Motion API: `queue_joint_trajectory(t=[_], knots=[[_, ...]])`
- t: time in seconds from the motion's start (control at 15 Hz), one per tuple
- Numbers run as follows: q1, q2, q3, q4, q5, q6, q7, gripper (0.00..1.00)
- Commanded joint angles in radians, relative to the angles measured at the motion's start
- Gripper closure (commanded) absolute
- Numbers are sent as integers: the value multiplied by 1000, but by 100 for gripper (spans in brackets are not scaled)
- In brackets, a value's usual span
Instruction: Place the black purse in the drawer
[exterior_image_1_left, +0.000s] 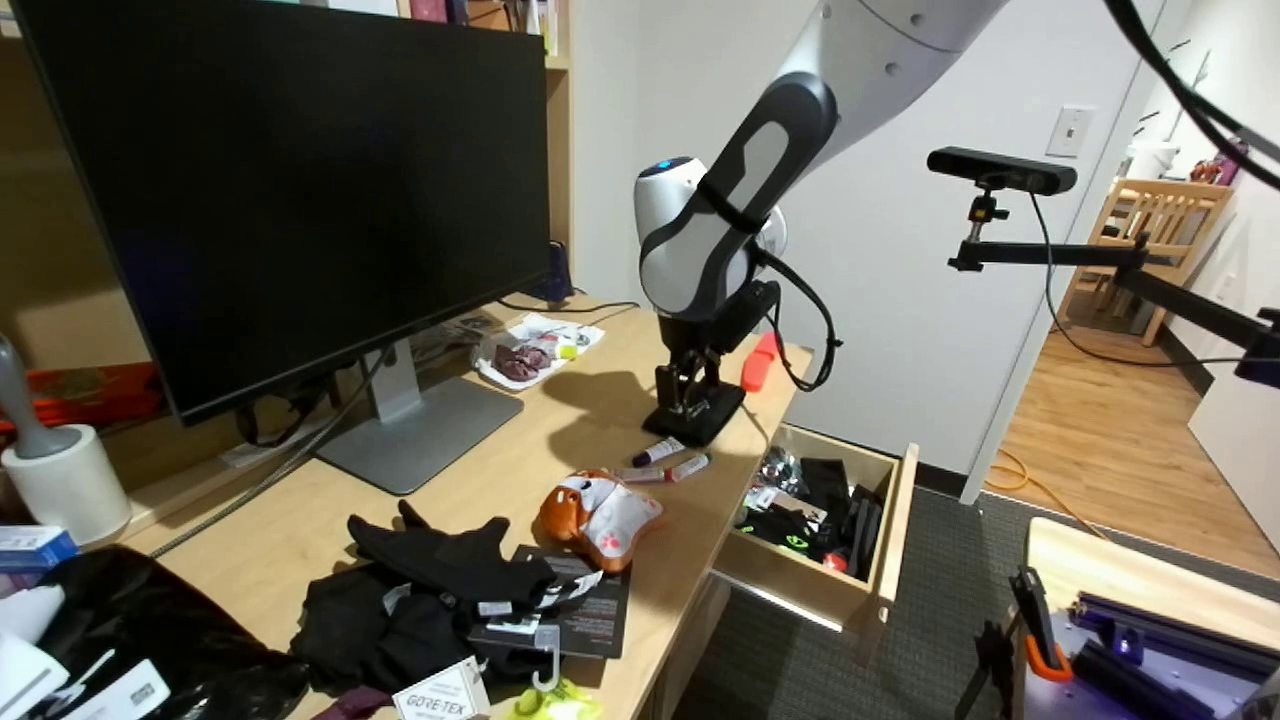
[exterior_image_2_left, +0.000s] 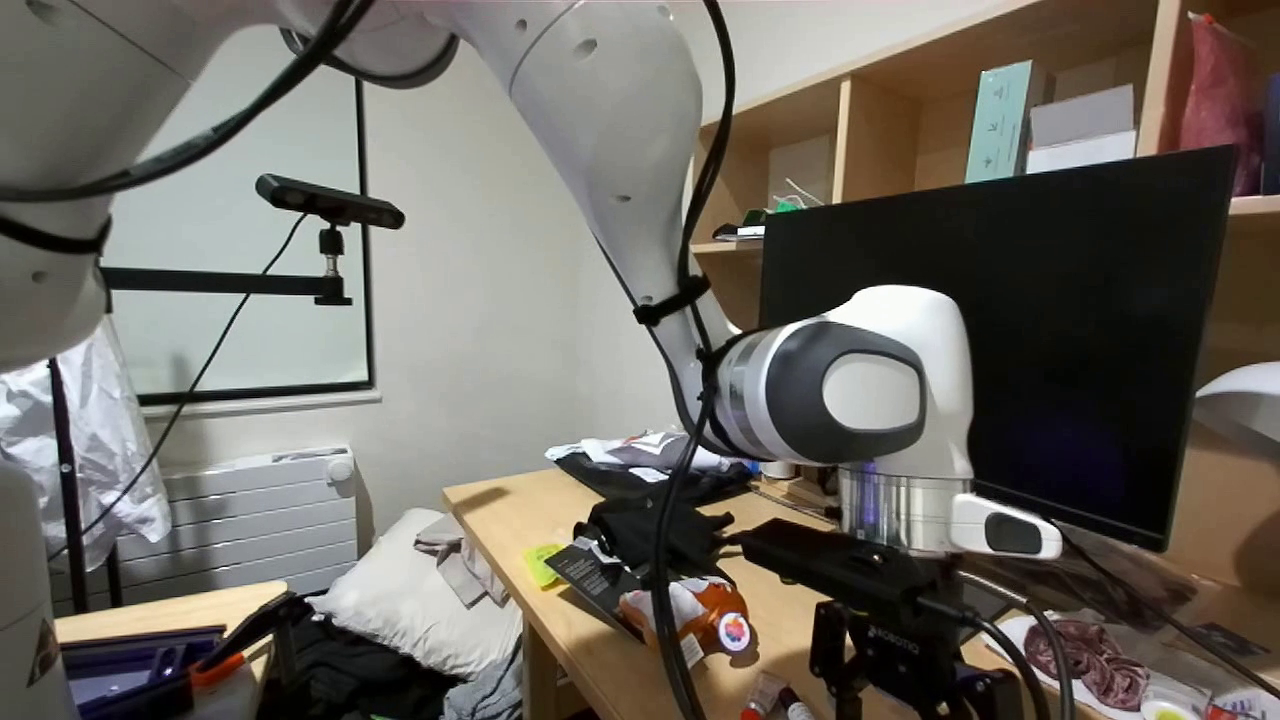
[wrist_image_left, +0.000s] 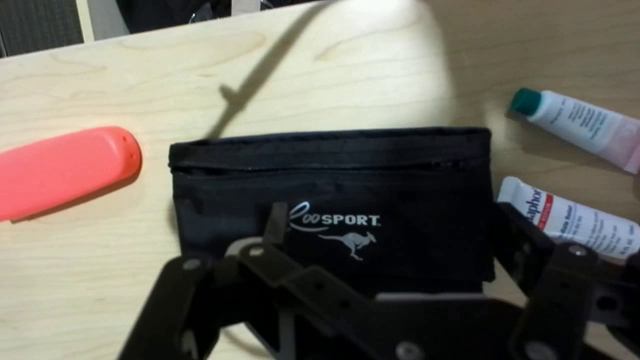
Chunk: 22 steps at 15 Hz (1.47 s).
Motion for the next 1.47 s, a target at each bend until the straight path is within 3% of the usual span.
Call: queue_joint_trajectory(t=[0.0,0.73,0.8,0.93,1.4], knots=[[6,59,-5,79,66,-87,30,0],[-3,155,6,187,88,-194,2,0],[-5,158,9,194,91,-206,-2,25],[-7,160,11,202,94,-219,-4,33],[-11,156,14,202,111,-235,-9,79]])
